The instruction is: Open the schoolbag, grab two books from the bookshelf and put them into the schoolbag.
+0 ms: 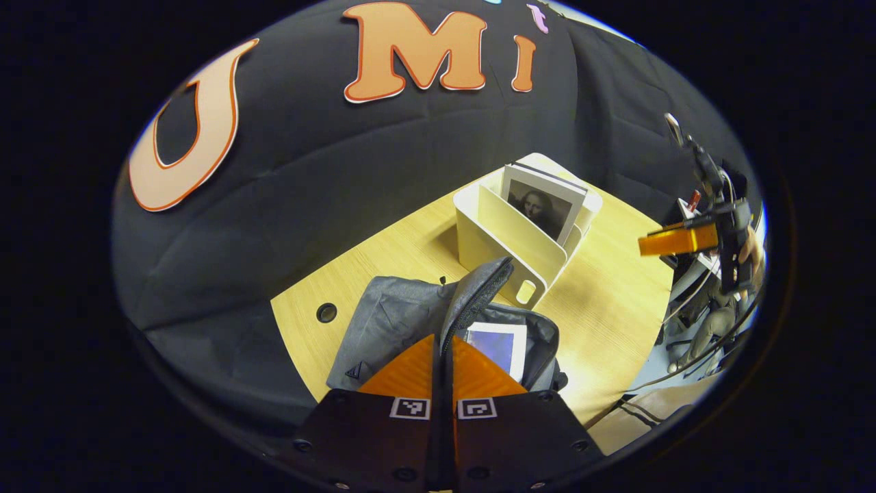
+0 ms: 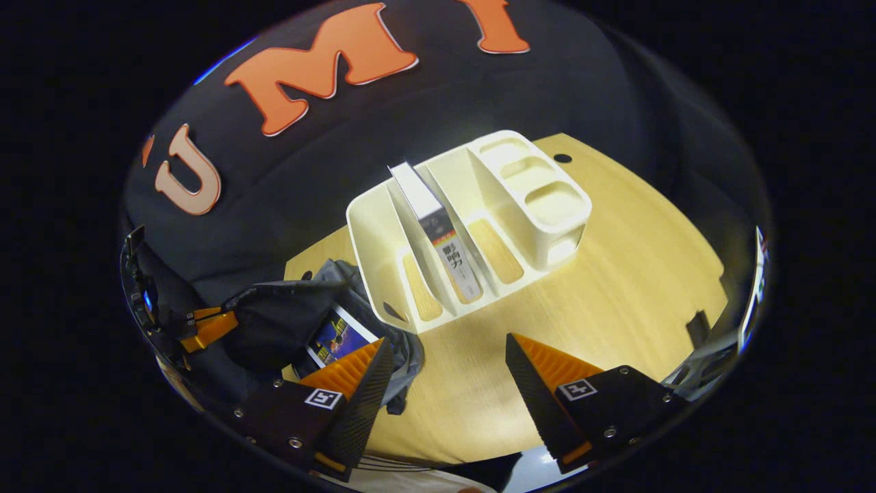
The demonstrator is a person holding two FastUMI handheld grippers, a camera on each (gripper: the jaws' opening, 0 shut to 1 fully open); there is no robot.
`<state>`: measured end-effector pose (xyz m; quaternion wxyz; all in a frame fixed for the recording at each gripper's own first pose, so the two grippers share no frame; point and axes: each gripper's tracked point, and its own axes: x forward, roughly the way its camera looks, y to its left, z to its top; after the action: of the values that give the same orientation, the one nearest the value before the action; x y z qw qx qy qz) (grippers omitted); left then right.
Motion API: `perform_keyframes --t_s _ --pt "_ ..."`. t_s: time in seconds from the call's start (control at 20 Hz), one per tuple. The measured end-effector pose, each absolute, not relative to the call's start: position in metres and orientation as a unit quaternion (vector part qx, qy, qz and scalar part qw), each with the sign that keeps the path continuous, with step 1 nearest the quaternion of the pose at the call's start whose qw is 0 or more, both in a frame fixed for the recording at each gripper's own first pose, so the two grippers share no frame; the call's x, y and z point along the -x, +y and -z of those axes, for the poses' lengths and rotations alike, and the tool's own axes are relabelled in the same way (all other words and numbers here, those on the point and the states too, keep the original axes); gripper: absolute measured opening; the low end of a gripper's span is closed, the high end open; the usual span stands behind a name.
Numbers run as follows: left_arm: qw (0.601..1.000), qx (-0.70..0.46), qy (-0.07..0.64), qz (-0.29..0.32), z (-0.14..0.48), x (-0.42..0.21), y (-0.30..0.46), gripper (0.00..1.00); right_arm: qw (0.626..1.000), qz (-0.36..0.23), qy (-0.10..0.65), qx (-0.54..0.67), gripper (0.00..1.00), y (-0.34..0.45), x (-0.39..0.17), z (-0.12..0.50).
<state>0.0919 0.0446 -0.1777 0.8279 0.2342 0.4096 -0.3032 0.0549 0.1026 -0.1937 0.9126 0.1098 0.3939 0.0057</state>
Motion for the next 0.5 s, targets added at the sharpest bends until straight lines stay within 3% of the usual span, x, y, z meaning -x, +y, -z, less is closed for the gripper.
perform_keyframes --t_s 0.25,0.5 --pt "0.835 -0.233 0.41 0.283 0.176 -0.089 0.043 0.01 0.912 -0.042 0.408 -0.023 0.98 0.093 -0.105 0.122" --pt "0.838 -0.241 0.42 0.253 0.179 -0.082 0.044 0.01 0.892 -0.1 0.439 0.034 0.98 0.119 -0.167 0.103"
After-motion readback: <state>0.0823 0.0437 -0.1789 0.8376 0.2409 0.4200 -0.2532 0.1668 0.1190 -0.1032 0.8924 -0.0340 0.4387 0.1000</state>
